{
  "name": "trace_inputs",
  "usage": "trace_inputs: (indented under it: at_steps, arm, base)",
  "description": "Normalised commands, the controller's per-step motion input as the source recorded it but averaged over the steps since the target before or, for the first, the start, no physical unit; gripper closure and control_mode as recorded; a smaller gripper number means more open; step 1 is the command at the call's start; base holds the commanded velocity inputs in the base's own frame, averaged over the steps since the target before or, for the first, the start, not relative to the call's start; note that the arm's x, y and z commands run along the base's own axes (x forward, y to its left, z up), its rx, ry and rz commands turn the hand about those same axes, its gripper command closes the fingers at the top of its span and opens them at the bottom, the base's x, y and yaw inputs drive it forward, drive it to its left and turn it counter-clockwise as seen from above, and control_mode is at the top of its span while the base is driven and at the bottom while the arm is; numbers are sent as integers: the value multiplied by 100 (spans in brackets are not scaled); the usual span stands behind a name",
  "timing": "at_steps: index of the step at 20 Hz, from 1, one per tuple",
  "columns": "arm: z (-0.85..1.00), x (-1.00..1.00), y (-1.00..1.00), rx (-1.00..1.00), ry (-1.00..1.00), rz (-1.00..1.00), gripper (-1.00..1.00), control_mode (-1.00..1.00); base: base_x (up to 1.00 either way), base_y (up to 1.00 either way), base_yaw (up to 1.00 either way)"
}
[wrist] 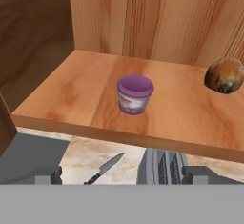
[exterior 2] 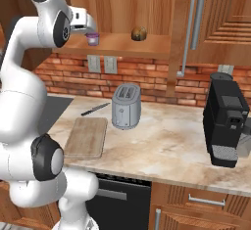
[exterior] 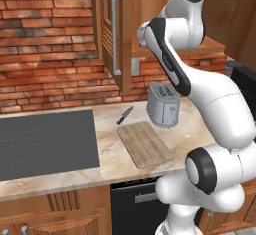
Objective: Pick the bread, place it on the cutting board, pick the jam, place it on the counter, and close the cabinet.
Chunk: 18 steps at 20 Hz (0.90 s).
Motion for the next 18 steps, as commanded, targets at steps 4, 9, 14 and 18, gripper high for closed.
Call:
trace_inputs:
  at_steps: [4, 9, 14, 18]
  arm:
    - [-18, 23, 0, 0, 0, 0, -100, -100]
    - [-27, 20, 0, 0, 0, 0, -100, -100]
    - [-22, 20, 0, 0, 0, 0, -100, -100]
    - [-1, 32, 0, 1, 0, 0, -100, -100]
  base:
    - [0, 0, 0]
    - [0, 0, 0]
    - [0, 0, 0]
    - [0, 0, 0]
